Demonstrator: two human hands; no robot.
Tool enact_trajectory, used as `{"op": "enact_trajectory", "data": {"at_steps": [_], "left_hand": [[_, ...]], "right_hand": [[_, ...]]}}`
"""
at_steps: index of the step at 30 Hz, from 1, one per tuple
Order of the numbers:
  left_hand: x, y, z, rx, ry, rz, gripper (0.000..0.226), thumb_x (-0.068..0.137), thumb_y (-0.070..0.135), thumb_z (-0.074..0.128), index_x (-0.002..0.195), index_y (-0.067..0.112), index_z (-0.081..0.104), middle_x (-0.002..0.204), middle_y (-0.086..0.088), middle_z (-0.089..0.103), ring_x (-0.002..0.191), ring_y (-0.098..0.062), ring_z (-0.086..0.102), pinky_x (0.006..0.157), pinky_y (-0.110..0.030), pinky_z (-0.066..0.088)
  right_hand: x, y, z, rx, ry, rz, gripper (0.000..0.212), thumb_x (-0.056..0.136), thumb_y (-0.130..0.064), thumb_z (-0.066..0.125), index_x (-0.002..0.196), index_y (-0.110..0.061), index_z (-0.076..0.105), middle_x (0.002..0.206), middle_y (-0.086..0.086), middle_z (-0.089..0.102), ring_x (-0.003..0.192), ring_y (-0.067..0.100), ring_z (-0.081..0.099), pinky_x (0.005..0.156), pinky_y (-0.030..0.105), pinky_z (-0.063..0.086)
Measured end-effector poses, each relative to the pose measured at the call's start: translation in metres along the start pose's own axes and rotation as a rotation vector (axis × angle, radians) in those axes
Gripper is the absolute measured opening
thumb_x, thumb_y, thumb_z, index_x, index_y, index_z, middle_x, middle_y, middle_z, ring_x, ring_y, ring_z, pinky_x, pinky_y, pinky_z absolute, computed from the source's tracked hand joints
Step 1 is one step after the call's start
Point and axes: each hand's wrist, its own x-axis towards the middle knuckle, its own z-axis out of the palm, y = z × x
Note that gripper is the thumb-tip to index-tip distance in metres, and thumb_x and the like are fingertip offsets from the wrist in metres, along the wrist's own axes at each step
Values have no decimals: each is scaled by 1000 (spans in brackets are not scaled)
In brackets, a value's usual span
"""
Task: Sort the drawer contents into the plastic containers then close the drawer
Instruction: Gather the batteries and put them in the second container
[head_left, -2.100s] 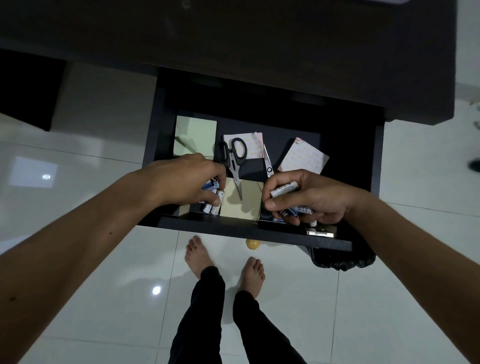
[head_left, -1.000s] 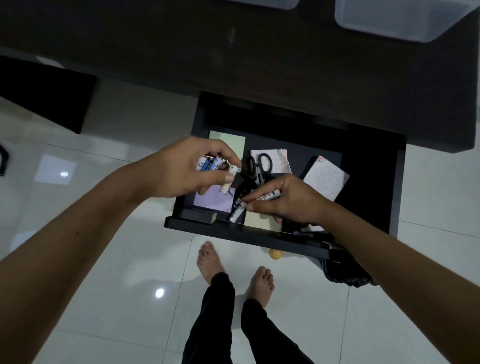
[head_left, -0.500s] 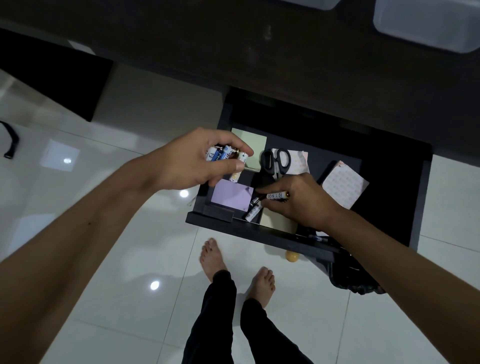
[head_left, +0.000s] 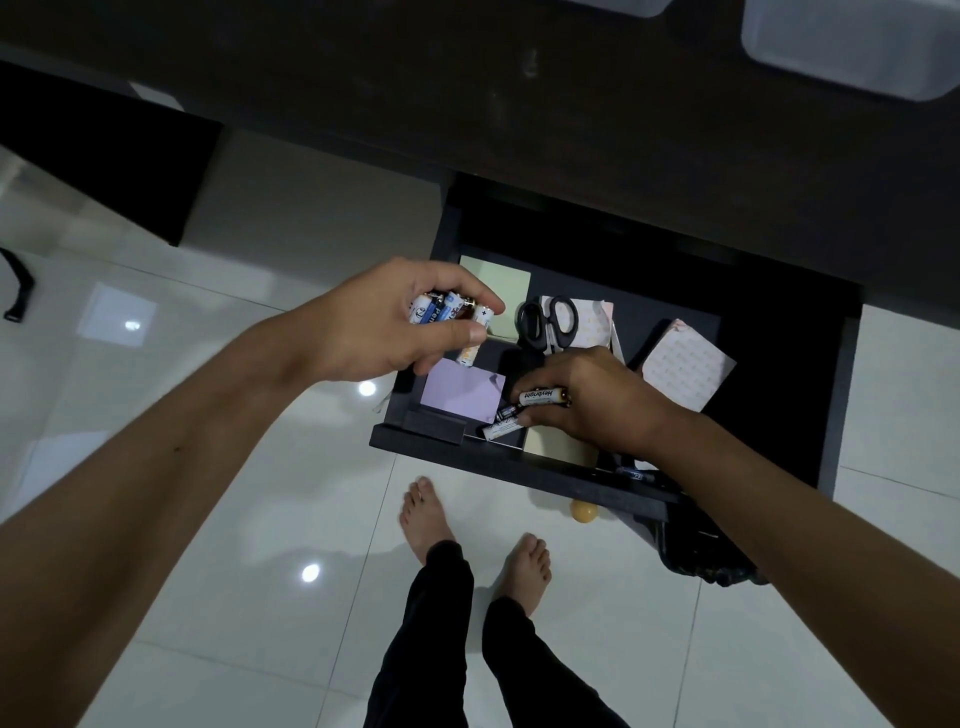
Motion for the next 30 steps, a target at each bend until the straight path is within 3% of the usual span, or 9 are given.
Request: {"op": "enact_trajectory", "data": {"at_steps": [5,8,16,19,23,28,30], "left_hand": [[0,0,1,9,3,7,25,99,25,70,122,35,71,54,8,61,51,-5,53,51,-14,43],[0,0,1,10,0,6,25,99,26,70,122,35,71,55,8,61,51,-6,53,52,-16,44],[1,-1,1,17,5,13,26,99,26,70,122,36,71,55,7,61,51,-6,54,51,-15,44],[0,0,1,9,-4,10,25,99,24,69,122,34,71,56,8,62,52,-6,53,52,-16,45],[1,-1,5,-39,-51,-14,21,101,28,66,118,38,72,68,-6,60,60,-15,55,55,-22,47],[6,4,23,-35,-96,-49,19,102,9,56,102,22,69,59,10,56,56,-17,50,49,-26,41],[9,7,30,-16,-131,-72,17,100,7,55,95,20,66,59,7,60,55,-20,53,46,-27,37]], "right_hand": [[2,3,3,-52,-21,-18,30,87,-40,80,114,-28,77,103,-1,72,103,21,63,90,37,52],[2,4,4,-40,-5,-41,20,88,-40,79,105,-29,76,98,-2,70,100,21,62,87,40,53],[0,7,6,-51,-2,-104,18,90,-38,78,103,-26,77,98,-4,68,96,19,63,85,40,54],[-4,9,2,71,11,-101,13,90,-35,79,99,-25,76,96,-7,72,92,12,65,85,36,54],[-15,6,-10,341,18,73,8,93,-31,77,97,-25,74,89,-8,74,83,7,68,75,25,54],[-30,3,-25,641,-32,137,10,101,-25,66,92,-21,68,76,-1,70,66,23,61,62,42,51],[-35,5,-29,727,-36,149,13,102,-25,64,90,-23,67,76,-2,68,65,29,55,55,44,44]]}}
